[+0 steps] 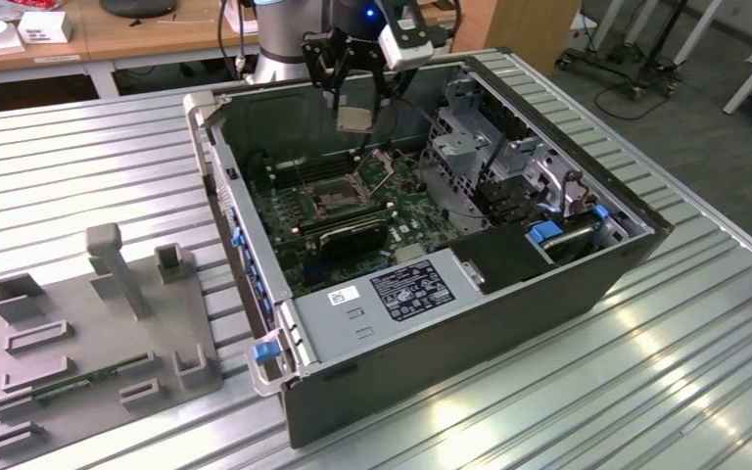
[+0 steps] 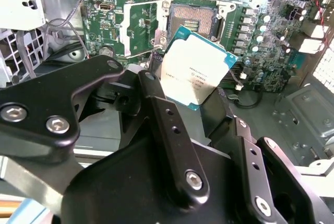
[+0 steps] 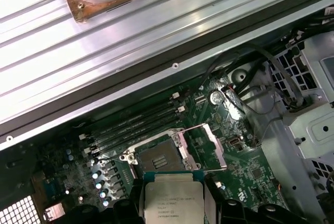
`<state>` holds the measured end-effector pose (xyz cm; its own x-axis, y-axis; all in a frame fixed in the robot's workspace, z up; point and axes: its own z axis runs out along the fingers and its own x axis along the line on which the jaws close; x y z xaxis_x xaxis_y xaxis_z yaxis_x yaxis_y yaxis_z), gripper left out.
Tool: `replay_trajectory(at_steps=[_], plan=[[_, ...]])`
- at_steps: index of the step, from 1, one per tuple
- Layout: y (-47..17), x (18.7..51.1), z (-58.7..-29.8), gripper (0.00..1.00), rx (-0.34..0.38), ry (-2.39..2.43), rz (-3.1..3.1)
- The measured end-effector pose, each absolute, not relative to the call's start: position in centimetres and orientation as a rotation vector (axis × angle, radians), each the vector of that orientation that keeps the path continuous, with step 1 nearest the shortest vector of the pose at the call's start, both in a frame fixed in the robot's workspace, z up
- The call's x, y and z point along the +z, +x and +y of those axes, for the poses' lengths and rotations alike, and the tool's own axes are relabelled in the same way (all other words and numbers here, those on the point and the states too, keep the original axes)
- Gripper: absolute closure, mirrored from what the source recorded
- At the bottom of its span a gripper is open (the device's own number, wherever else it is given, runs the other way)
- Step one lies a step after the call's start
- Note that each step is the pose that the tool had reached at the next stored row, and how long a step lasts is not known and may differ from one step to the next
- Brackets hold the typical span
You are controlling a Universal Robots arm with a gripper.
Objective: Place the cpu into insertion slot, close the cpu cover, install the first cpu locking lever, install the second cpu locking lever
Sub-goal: 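Place the cpu into insertion slot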
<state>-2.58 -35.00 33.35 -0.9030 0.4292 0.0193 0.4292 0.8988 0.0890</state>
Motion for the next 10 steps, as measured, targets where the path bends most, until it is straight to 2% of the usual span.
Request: replay_trajectory(at_steps=[10], plan=[[-2.58,33.12,-35.0,0.46,0.142,0.928,2.99]])
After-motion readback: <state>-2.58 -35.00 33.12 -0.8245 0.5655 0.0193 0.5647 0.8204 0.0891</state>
